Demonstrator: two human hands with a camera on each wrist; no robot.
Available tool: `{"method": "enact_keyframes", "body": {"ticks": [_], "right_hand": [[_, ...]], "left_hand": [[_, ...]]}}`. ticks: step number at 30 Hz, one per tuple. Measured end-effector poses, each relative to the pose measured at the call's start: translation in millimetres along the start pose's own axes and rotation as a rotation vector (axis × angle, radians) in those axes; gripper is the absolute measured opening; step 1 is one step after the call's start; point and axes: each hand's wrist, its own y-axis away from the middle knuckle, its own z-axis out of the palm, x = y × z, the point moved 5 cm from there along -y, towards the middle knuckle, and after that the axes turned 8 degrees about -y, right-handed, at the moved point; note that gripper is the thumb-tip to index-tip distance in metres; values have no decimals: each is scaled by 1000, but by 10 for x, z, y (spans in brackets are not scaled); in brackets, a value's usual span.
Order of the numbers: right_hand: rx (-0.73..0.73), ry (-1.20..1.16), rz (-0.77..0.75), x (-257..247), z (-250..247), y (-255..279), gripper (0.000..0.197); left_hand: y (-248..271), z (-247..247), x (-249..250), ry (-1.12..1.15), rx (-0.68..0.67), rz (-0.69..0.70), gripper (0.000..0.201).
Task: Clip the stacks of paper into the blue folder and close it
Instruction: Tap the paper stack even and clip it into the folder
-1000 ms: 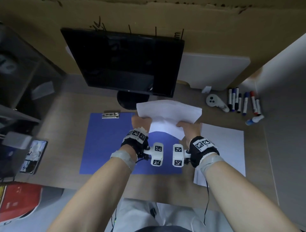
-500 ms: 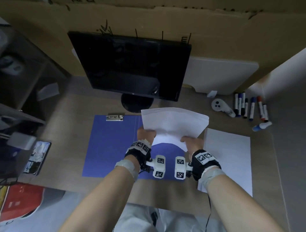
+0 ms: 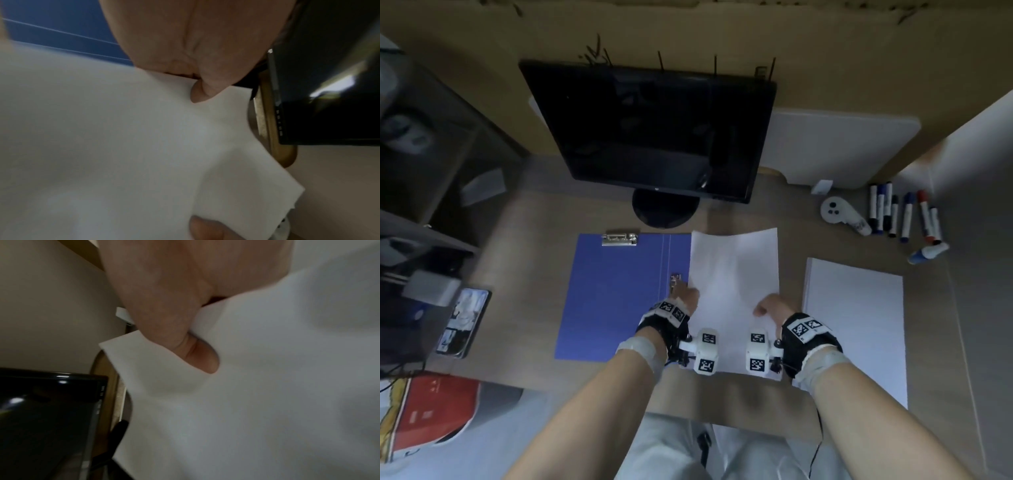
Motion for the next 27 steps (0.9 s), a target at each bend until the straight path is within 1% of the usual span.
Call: {"method": "enact_keyframes", "body": {"ticks": [1, 2, 4, 6, 8, 10, 11, 12, 13, 14, 15, 16, 17, 19, 20, 21, 24, 27], "right_hand": [[-79, 88, -8, 65, 68, -25, 55], [-143, 50, -19, 148, 122, -14, 53], [-172, -95, -5, 301, 237, -57, 49], [-156, -171, -24, 343, 304, -107, 52], [-104, -210, -65, 313, 309, -143, 57], [-56, -224, -81, 347, 273, -206, 55], [-33, -225, -89, 376, 255, -214, 51], [-7, -216, -105, 396, 250, -232, 48], [19, -214, -120, 405, 254, -238, 45], [47, -209, -133, 403, 259, -226, 43], [74, -210, -144, 402, 273, -226, 43], [89, -209, -149, 398, 285, -225, 44], [98, -213, -147, 398, 296, -231, 47], [108, -220, -134, 371, 317, -237, 51], [107, -219, -131, 355, 335, -239, 49], [107, -224, -133, 340, 353, -247, 47], [127, -233, -139, 309, 407, -247, 46], [132, -194, -115, 286, 441, -222, 45]], "left_hand": [[-34, 65, -89, 1, -2, -23, 48], [-42, 122, -152, 1, -5, -39, 47], [-81, 203, -240, 6, -2, -51, 45], [-100, 249, -251, 3, -26, -55, 45], [-130, 280, -271, 17, -57, -72, 52], [-175, 322, -312, 47, -110, -74, 58], [-229, 346, -355, 45, -140, -71, 58], [-253, 326, -383, 28, -141, -68, 54], [-218, 269, -392, -1, -128, -70, 41], [-278, 202, -435, -24, -95, -74, 20], [-269, 87, -453, -58, -34, -69, 5], [-302, -23, -477, -82, 23, -68, 12], [-332, -116, -530, -137, 43, -96, 10], [-427, -257, -686, -140, 67, -188, 50], [-455, -284, -739, -143, 41, -219, 61], [-449, -310, -766, -142, 9, -234, 63], [-418, -344, -722, -128, -19, -194, 49], [-443, -329, -693, -110, -45, -167, 44]]}}
